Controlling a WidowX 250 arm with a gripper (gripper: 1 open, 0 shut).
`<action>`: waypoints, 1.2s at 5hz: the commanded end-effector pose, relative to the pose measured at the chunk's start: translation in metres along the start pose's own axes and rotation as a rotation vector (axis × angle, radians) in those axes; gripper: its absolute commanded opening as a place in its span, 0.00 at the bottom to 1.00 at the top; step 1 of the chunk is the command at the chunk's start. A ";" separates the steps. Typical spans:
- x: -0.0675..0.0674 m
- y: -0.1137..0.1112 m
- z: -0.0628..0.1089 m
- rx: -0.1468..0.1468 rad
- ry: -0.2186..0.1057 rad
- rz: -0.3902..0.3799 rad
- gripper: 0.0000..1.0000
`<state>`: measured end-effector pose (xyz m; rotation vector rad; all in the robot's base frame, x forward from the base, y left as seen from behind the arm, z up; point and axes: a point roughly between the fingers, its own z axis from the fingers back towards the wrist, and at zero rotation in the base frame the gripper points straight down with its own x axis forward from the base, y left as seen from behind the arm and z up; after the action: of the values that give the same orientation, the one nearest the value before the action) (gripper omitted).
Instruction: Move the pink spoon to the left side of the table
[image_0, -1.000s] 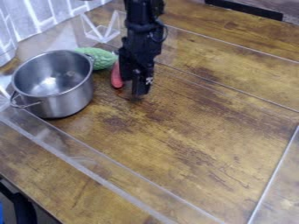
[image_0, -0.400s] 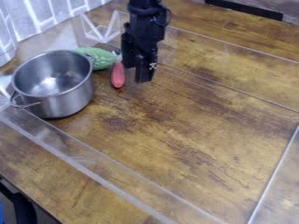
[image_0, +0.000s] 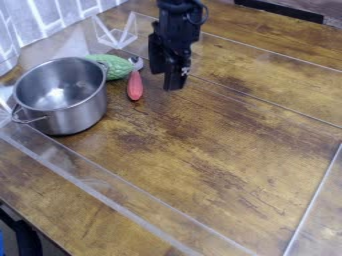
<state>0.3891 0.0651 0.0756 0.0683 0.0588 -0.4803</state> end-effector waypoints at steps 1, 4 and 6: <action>0.022 -0.003 0.010 0.010 -0.030 -0.015 1.00; 0.035 0.007 -0.007 -0.030 0.002 -0.020 1.00; 0.048 0.007 -0.031 -0.046 0.010 -0.026 0.00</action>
<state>0.4266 0.0560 0.0271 0.0124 0.1234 -0.4958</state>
